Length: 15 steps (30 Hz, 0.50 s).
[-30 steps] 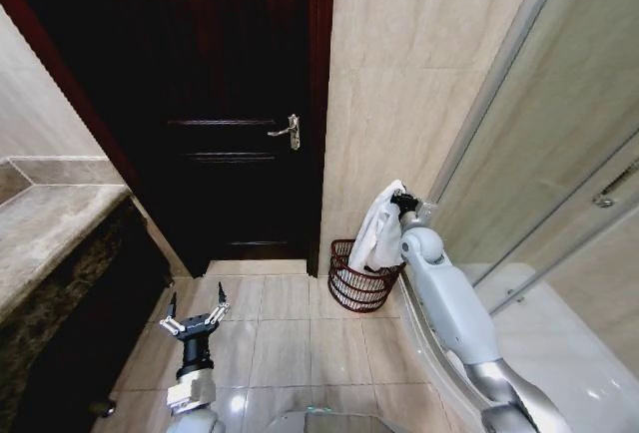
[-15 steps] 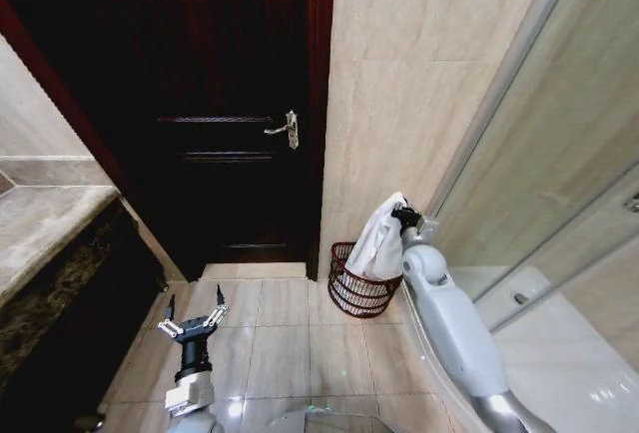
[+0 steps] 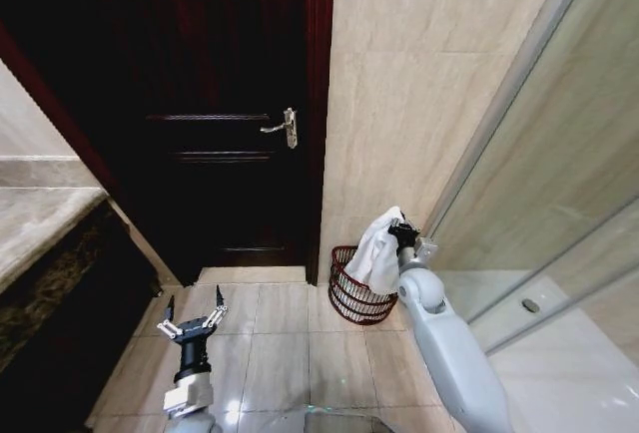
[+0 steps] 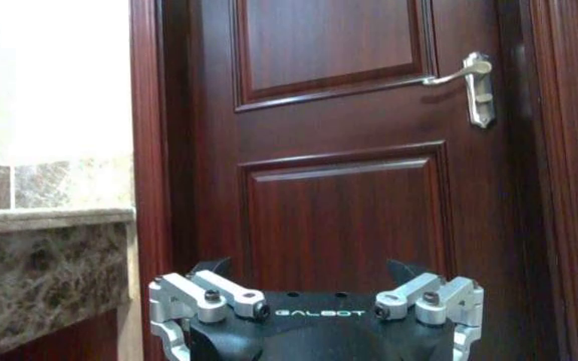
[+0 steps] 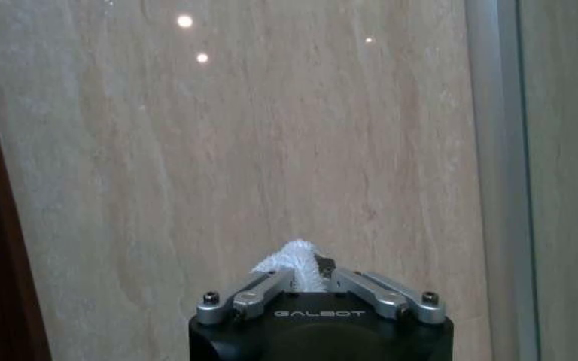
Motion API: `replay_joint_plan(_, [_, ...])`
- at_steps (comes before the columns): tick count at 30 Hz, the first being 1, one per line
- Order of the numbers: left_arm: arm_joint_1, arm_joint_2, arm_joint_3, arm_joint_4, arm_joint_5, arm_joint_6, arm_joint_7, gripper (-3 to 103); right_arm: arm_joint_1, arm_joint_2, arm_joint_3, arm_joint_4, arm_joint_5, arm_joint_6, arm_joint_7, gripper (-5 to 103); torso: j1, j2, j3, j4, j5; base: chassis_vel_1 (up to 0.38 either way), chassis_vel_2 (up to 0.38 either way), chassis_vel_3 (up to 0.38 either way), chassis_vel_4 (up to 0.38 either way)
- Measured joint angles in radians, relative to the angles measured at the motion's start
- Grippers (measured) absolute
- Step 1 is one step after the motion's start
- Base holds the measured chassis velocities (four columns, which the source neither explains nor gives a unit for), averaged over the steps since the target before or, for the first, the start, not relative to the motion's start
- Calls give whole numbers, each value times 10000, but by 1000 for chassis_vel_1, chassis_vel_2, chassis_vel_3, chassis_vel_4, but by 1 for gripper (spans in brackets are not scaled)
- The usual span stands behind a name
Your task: Discard the used towel into the hamper.
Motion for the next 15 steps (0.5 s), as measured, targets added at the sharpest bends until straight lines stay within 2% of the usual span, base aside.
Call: replay_joint_plan(15, [6,7,-7,0,-10,-3,97,100,-1000,324,317,653,-398,9,7,1,-271,-633,-360,1,1,-57,66,62,-62])
